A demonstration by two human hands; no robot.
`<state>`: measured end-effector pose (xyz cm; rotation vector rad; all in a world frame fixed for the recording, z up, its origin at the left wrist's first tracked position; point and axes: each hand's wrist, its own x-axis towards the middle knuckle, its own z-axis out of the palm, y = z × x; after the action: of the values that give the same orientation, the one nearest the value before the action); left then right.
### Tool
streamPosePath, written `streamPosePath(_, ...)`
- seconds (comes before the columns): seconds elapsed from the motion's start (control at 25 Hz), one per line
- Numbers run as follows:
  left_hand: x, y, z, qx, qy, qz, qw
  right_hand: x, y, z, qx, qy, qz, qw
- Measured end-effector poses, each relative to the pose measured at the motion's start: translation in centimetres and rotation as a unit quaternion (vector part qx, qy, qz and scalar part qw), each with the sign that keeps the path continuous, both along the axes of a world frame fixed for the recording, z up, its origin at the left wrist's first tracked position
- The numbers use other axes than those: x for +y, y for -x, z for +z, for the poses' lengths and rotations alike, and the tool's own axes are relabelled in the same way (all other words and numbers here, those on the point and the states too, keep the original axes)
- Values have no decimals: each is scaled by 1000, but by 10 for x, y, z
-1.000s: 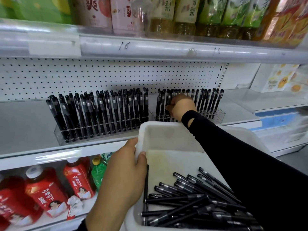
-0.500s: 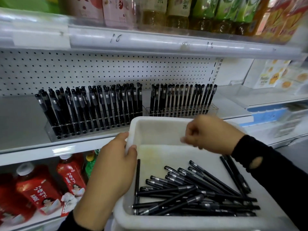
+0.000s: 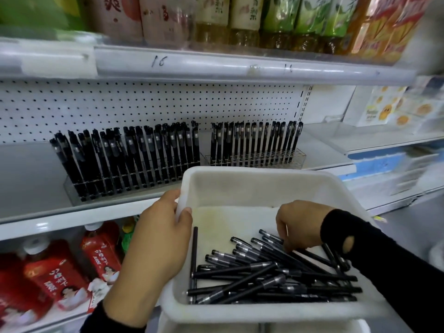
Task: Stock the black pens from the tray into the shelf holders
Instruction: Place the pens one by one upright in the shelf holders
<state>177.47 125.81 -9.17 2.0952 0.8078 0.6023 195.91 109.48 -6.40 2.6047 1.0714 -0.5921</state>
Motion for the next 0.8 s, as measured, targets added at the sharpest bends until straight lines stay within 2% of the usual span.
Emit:
streamPosePath(0.08,-1,1,0,4,-4,3,1000,10,-1,13,23,-97,-17,995)
streamPosePath(0.16,-2,0,-2,9,-13,6,1000,23,-8,30,82,-235,-42,968)
streamPosePath(0.28,-2,-1,-2,9,-14,12,1000,51,-20,52,155,-441,-81,880)
streamPosePath(0.32,-2,-1,-1,12,-13,12,1000,62,-26,56,159,-499,-96,846)
streamPosePath(0.4,-1,-1,-1,16,-9,12,1000,83,-43,57,111,-584,-117,796)
streamPosePath(0.52,-1,-1,0,13,1,11,1000,108,-69,46,0,-634,-120,764)
streamPosePath(0.64,-2,0,-1,10,2,11,1000,119,-88,34,-101,-598,-112,787)
streamPosePath(0.8,-1,-2,-1,14,8,7,1000,125,-102,19,-72,-589,-111,797)
